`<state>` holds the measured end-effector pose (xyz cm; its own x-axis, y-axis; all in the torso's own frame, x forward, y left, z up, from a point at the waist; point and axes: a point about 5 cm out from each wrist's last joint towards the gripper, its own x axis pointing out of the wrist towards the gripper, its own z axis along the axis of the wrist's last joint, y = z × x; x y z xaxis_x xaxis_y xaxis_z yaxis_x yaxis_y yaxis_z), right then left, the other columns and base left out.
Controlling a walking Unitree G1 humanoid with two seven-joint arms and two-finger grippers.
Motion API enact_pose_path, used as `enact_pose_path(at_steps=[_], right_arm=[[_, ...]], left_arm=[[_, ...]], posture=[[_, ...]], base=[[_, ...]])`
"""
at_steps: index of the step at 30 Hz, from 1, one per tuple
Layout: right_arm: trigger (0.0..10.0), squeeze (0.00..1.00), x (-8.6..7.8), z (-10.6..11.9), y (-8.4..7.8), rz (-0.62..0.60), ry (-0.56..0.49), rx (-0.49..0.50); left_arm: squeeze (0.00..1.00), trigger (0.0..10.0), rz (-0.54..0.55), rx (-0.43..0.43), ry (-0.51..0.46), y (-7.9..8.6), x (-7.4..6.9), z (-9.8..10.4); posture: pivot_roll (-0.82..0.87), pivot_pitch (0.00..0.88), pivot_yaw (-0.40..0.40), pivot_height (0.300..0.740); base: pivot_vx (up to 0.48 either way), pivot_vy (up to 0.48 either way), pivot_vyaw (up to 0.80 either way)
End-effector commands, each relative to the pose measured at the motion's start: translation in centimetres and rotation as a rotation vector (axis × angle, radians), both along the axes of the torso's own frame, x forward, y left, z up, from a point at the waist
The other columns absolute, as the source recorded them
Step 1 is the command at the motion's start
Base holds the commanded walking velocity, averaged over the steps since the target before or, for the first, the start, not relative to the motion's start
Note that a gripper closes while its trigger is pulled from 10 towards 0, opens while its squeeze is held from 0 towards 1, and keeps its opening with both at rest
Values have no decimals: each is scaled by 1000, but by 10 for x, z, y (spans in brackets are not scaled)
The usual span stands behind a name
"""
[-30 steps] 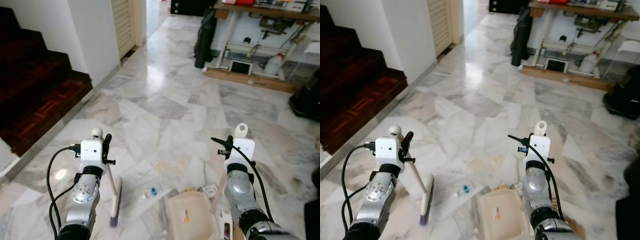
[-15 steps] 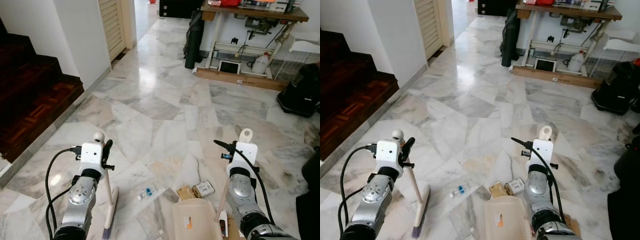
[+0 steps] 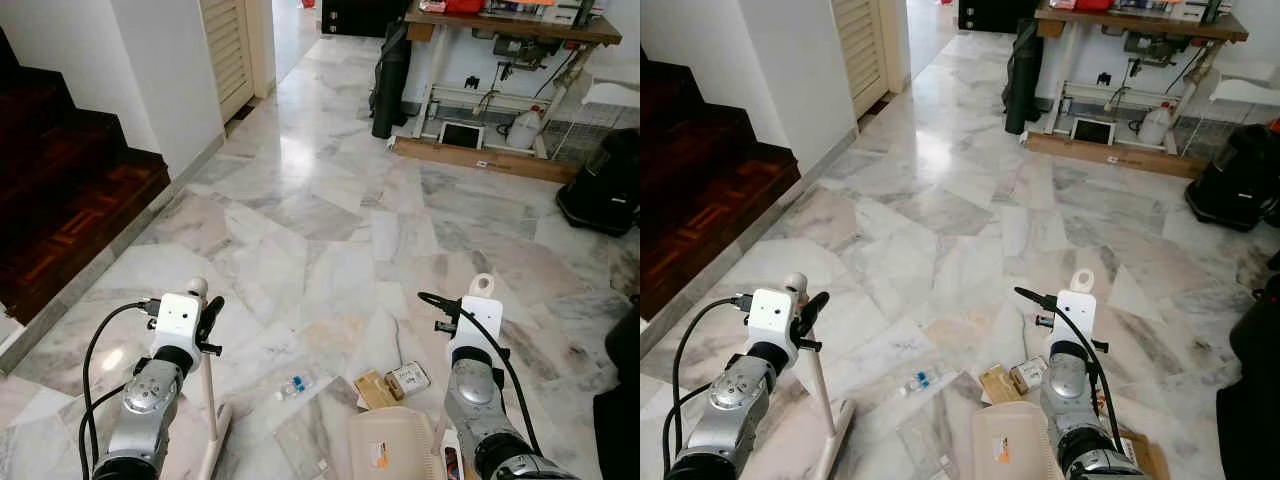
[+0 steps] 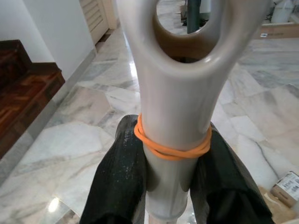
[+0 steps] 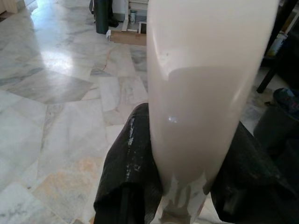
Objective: Sweep floor
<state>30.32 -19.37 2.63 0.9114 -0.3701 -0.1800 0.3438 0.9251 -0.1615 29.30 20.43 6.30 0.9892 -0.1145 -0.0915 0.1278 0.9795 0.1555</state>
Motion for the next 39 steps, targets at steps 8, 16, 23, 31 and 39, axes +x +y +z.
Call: enact_pose_path(at_steps=[8,16,23,31,39], right_arm=[[10000,0,-4,-16,13,3,129,83],[10000,0,-18,-33,10,-36,240,120],[10000,0,-20,-36,10,-46,252,148],[10000,0,-19,-37,16,-11,271,181],[10000,0,-21,-43,24,52,327,193]], left_arm=[[0,10000,-19,-86,40,1,4,1],[0,10000,-56,-99,81,4,2,-2],[0,10000,-84,-145,113,5,1,-3],[0,10000,-89,-200,137,11,2,-2],[0,10000,-81,-291,126,11,7,5]], posture=[[97,0,-5,740],[99,0,-7,740],[95,0,-6,740],[100,0,-8,740],[103,0,-10,740]], base=[[0,0,0],[0,0,0],[0,0,0],[0,0,0],[0,0,0]])
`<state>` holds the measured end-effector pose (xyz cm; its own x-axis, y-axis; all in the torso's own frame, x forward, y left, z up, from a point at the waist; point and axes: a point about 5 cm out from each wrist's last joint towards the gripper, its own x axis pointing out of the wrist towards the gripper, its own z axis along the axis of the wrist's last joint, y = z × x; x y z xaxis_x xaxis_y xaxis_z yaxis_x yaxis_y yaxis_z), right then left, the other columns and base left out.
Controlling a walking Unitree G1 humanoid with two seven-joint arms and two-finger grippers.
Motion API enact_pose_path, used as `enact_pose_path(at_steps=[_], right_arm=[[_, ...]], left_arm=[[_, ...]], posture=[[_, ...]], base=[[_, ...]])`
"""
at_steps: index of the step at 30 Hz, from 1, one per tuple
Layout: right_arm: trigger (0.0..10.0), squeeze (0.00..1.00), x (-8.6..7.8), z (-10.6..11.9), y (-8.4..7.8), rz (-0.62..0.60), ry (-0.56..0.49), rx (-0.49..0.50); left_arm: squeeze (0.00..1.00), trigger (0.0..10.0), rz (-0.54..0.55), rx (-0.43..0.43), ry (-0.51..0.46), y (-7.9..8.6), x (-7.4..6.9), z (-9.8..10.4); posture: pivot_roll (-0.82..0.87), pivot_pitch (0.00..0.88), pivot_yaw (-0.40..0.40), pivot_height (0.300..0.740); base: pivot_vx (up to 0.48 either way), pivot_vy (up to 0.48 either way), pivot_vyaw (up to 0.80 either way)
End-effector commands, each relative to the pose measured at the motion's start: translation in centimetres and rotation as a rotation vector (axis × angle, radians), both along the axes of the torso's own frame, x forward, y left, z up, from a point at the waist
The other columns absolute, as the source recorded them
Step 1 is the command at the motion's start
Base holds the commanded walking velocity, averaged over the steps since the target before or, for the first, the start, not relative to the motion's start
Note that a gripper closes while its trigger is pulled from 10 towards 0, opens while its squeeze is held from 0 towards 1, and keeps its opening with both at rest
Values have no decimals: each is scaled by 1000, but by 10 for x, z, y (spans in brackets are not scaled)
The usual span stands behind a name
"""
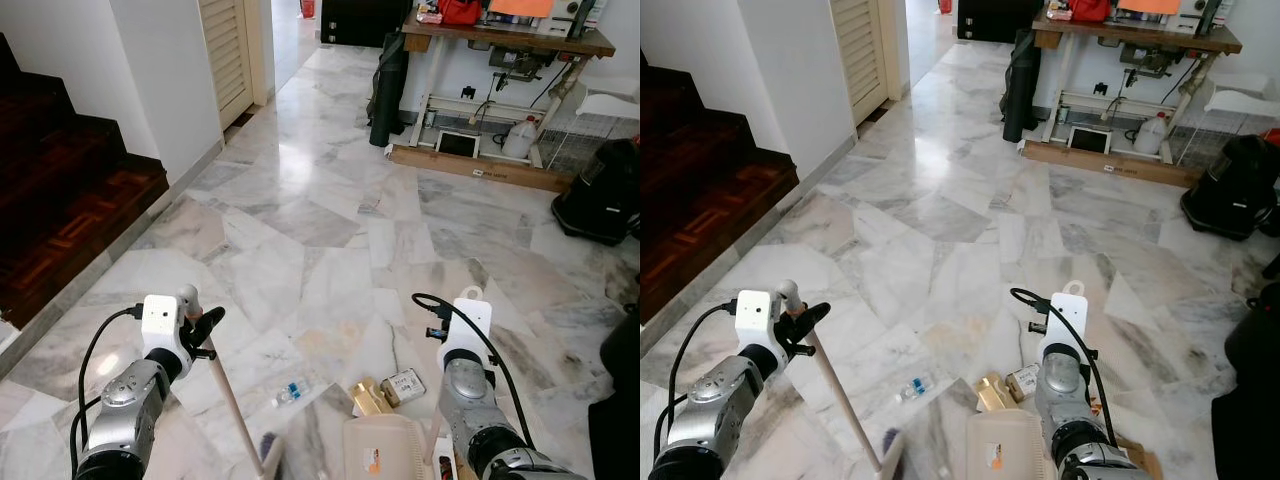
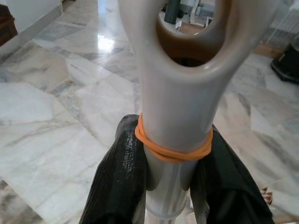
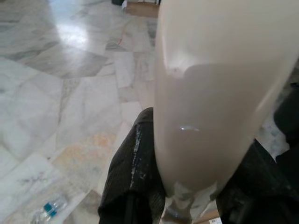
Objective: Sweep floor
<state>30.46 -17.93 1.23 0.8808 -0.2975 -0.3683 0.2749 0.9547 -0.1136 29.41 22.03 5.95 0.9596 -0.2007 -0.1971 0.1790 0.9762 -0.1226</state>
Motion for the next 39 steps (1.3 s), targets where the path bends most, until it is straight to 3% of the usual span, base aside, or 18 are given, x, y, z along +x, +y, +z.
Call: enact_pose_path(at_steps=[1,7,18,25,32,39], right_arm=[[10000,0,-23,-29,10,5,159,83],[10000,0,-24,-30,11,14,169,92],[10000,0,-22,-29,11,30,169,98],[10000,0,-22,-29,10,32,170,99],[10000,0,-21,-28,8,27,171,99],[10000,0,-20,-27,7,20,170,102]], left_arm=[[0,10000,-26,-35,-26,-5,6,8],[0,10000,-47,-78,-14,-10,6,8],[0,10000,-26,-258,-41,-15,9,17],[0,10000,-22,-301,-57,-20,12,21],[0,10000,-51,-219,-122,-24,11,36],[0,10000,-102,-171,-97,-28,9,33]], posture=[[103,0,-10,740],[100,0,-11,740],[102,0,-24,740],[103,0,-29,740],[117,0,-34,740],[117,0,-32,740]], base=[[0,0,0],[0,0,0],[0,0,0],[0,0,0],[0,0,0],[0,0,0]])
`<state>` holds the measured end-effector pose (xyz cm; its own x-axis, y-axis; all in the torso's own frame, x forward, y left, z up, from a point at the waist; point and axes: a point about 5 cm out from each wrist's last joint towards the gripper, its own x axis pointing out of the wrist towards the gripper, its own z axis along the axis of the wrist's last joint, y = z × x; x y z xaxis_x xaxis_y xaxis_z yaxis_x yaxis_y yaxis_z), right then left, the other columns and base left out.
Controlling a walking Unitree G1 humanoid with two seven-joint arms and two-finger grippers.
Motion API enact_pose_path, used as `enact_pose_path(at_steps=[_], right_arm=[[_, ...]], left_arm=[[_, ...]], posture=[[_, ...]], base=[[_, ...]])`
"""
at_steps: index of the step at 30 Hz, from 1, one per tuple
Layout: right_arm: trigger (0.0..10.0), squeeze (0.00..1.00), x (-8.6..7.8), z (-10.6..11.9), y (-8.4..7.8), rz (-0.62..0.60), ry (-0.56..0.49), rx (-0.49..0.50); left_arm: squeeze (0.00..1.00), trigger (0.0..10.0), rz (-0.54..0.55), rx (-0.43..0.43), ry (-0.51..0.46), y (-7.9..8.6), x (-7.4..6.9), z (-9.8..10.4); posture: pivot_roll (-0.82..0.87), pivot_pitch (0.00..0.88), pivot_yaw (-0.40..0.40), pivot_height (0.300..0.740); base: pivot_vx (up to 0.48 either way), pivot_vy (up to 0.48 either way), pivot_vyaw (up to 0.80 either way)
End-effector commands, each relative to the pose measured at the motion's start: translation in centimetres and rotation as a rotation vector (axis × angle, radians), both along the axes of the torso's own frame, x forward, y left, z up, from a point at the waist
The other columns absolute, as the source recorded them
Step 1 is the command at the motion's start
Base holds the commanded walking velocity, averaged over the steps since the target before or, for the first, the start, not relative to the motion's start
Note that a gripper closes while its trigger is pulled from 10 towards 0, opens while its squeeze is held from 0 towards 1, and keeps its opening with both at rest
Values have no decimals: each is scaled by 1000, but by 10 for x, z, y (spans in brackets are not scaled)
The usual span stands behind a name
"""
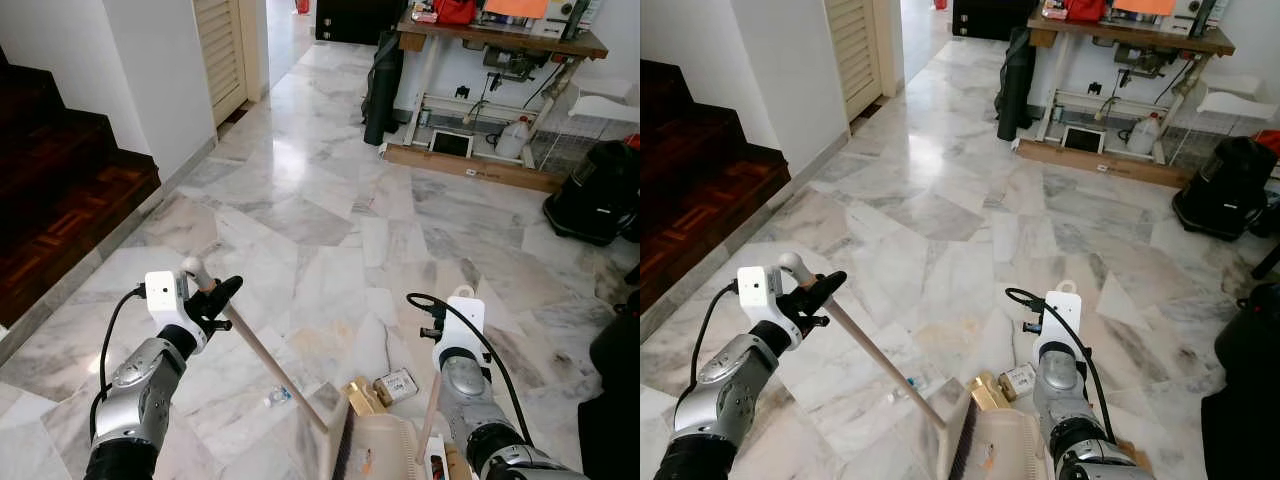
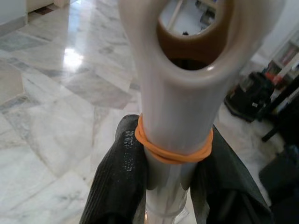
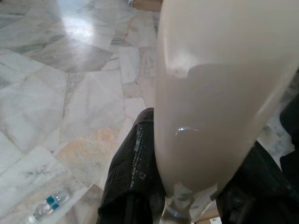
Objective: Sweep floor
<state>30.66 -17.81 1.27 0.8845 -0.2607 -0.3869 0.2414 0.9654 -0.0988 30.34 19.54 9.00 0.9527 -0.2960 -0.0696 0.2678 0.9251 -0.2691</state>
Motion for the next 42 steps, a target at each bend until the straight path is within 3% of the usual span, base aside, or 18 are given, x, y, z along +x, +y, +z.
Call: enact_pose_path(at_steps=[1,11,22,34,42], right_arm=[[10000,0,-22,-27,5,-18,154,81],[10000,0,-20,-26,4,-27,152,84],[10000,0,-20,-25,2,-40,147,90],[10000,0,-21,-25,-1,-56,140,89],[10000,0,-22,-25,-7,-72,123,89]], left_arm=[[0,10000,-40,23,-9,-5,0,3],[0,10000,-108,135,41,-4,-5,-3],[0,10000,-171,182,125,-8,-6,-12],[0,10000,-168,50,132,-21,-4,-11],[0,10000,-152,-97,110,-39,6,-6]], posture=[[119,0,-32,740],[129,0,-28,740],[123,0,-19,740],[93,0,-13,740],[67,0,-20,740]], base=[[0,0,0],[0,0,0],[0,0,0],[0,0,0],[0,0,0]])
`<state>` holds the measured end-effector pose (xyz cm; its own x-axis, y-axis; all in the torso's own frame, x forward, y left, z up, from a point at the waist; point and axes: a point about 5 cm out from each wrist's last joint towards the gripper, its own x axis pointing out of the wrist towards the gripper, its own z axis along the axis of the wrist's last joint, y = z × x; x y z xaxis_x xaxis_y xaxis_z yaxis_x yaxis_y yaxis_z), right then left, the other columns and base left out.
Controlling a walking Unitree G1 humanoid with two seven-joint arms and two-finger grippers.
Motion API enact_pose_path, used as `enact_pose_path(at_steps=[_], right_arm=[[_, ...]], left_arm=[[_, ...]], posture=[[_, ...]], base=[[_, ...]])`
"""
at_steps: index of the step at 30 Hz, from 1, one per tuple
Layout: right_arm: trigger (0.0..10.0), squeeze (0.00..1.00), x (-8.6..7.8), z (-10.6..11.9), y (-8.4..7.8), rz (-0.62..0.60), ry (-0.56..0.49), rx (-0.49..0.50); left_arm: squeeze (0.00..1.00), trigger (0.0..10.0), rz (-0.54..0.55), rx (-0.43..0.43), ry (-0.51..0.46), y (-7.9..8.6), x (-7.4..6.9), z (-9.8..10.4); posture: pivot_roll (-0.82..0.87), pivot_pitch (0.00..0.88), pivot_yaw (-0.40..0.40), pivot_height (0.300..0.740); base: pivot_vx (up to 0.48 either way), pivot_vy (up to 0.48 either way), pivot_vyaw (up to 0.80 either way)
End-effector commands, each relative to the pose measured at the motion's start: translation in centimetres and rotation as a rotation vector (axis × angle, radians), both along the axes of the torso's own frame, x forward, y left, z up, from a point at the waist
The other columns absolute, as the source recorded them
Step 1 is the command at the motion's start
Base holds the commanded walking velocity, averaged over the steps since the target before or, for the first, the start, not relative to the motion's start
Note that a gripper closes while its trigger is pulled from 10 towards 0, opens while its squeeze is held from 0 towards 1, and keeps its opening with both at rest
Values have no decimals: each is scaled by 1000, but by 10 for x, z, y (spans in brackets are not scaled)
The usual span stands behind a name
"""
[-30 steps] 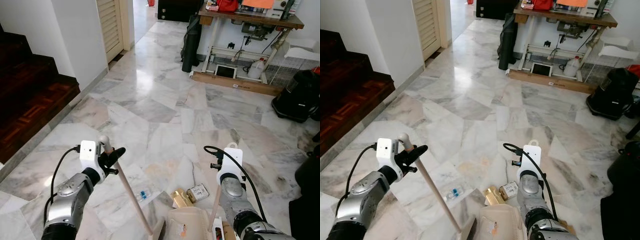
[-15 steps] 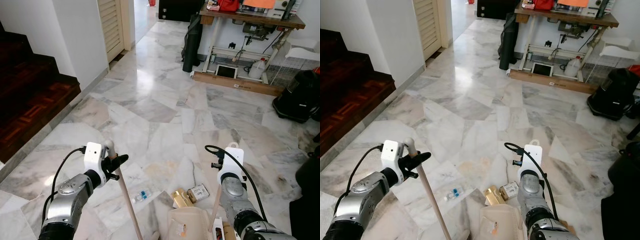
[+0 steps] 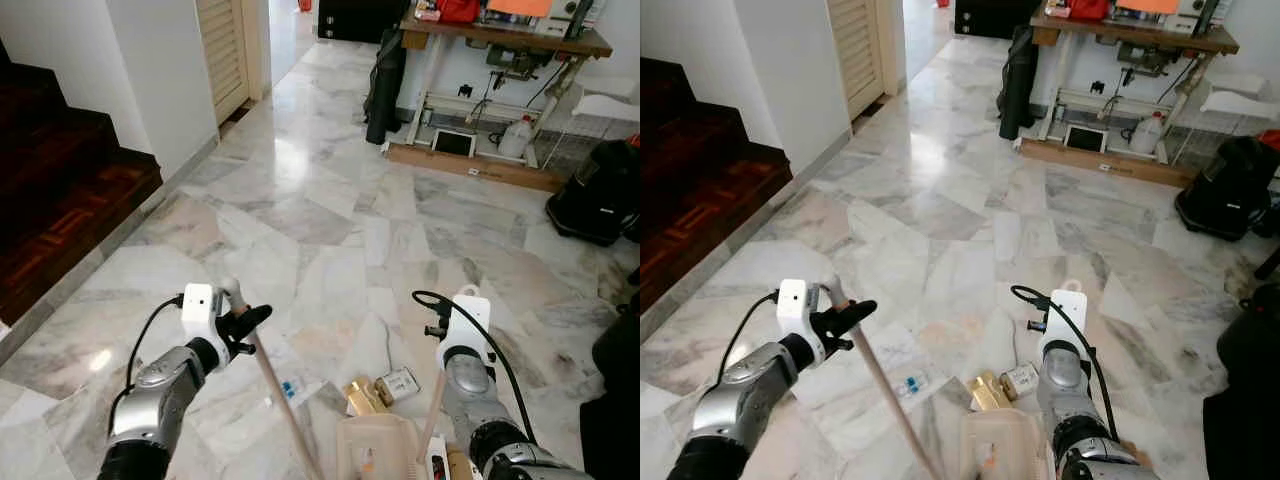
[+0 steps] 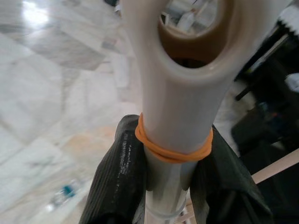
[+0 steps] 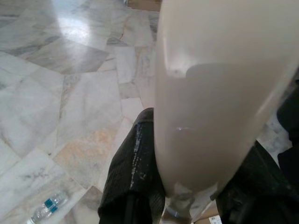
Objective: Sweep floor
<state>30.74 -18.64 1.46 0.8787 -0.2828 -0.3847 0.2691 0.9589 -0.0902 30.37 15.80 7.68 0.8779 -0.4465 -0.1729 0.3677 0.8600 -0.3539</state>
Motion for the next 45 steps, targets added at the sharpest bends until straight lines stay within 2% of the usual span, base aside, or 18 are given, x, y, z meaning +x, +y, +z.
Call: enact_pose_path(at_steps=[1,5,9,14,18,23,26,34,36,39,41,43,45], right_arm=[[10000,0,-22,-25,0,-44,115,86],[10000,0,-14,-17,1,-34,63,98],[10000,0,-10,-12,4,-22,38,105],[10000,0,-6,-8,1,-9,25,88],[10000,0,-5,-7,-2,-10,16,90],[10000,0,-3,-3,-5,-6,-9,78],[10000,0,1,3,-6,0,-49,82],[10000,0,14,25,-7,9,-181,35],[10000,0,15,26,-7,9,-188,37],[10000,0,19,35,-6,18,-241,28],[10000,0,20,41,-5,20,-286,34],[10000,0,21,42,-5,21,-296,35],[10000,0,20,44,-4,27,-317,35]], left_arm=[[0,10000,11,-68,-22,-4,7,8],[0,10000,-4,-70,-54,-13,8,14],[0,10000,18,-87,-94,-13,8,21],[0,10000,55,-117,-230,-11,8,50],[0,10000,57,-109,-270,-11,8,59],[0,10000,85,-47,-331,-5,8,69],[0,10000,143,-7,-383,0,8,76],[0,10000,307,85,-443,16,13,75],[0,10000,315,90,-447,16,13,75],[0,10000,323,143,-481,16,12,76],[0,10000,316,213,-497,14,12,72],[0,10000,314,221,-498,14,12,71],[0,10000,312,269,-506,14,10,66]], posture=[[66,0,-22,740],[68,0,-26,740],[78,0,-30,740],[90,0,-35,740],[90,0,-35,740],[93,0,-36,740],[95,0,-35,740],[79,0,-28,740],[79,0,-28,740],[80,0,-30,740],[88,0,-34,740],[88,0,-34,740],[87,0,-35,740]], base=[[0,0,0],[0,0,0],[0,0,0],[0,0,0],[0,0,0],[0,0,0],[0,0,0],[0,0,0],[0,0,0],[0,0,0],[0,0,0],[0,0,0],[0,0,0]])
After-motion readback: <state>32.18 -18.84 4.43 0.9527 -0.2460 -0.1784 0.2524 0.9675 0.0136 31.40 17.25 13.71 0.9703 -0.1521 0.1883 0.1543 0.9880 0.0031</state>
